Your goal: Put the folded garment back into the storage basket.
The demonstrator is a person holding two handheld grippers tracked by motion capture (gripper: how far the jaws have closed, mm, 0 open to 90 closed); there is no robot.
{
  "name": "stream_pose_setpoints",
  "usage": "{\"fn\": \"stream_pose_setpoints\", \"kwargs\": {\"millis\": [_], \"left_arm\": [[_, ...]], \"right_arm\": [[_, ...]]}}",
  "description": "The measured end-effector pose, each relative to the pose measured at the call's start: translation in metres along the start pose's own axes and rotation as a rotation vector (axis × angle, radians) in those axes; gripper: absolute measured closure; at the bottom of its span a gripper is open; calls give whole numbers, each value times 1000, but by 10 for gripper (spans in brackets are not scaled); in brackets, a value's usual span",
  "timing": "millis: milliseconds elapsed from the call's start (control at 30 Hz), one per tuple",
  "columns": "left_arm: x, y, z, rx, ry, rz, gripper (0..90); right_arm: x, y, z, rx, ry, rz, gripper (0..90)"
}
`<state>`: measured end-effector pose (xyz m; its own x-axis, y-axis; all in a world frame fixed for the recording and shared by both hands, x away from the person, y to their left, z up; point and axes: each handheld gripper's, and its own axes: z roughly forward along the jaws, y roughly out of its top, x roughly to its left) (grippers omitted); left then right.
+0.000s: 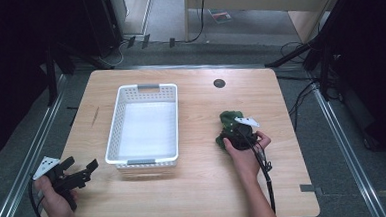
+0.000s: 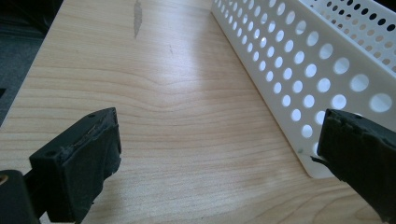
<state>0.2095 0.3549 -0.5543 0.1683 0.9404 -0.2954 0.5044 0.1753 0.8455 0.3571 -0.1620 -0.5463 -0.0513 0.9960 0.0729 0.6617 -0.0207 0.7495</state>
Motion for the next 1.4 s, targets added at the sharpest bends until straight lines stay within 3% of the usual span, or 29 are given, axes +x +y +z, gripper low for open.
{"fn": "stream_pose_setpoints", "kwargs": {"millis": [167, 300, 500, 800, 1400], "left_arm": [[0, 0, 0, 0, -1, 1, 6], [0, 0, 0, 1, -2, 1, 6], [0, 0, 0, 1, -1, 2, 5], [0, 0, 0, 3, 0, 5, 5], [0, 0, 0, 5, -2, 6, 6]], "right_arm": [[-5, 2, -5, -9, 31, 37, 312], [-4, 5, -9, -16, 40, 34, 317], [1, 16, -23, -54, 67, 49, 316], [13, 34, -39, -62, 96, 48, 313], [56, 58, -50, -73, 140, 27, 309]]}}
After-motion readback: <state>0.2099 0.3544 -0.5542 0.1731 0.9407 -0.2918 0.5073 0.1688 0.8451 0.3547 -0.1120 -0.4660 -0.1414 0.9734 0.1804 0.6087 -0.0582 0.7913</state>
